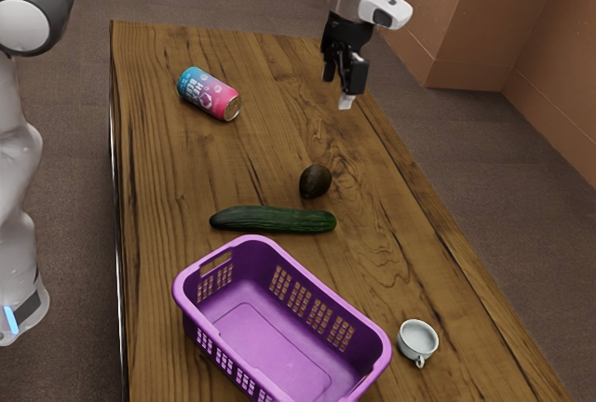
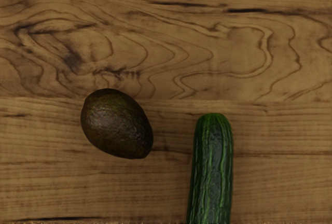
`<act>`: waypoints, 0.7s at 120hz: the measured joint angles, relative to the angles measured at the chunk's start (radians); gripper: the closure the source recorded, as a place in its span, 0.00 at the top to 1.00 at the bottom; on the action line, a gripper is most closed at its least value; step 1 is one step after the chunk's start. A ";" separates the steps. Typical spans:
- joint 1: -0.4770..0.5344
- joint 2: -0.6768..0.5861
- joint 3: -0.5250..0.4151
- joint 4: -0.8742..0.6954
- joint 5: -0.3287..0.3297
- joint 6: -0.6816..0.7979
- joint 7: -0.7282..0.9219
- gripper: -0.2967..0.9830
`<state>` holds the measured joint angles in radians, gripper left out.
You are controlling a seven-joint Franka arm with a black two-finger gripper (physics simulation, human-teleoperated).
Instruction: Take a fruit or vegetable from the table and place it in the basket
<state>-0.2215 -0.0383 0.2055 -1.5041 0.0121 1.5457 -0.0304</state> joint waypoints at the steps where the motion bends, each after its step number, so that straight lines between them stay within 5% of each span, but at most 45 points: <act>1: -0.002 0.000 0.001 0.000 0.000 0.000 -0.001 0.77; 56: -0.019 0.001 0.009 0.013 -0.014 -0.009 -0.053 0.77; 84: -0.005 0.116 0.032 0.128 -0.024 0.008 -0.280 0.77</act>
<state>-0.2265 0.0780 0.2371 -1.3757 -0.0119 1.5542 -0.3101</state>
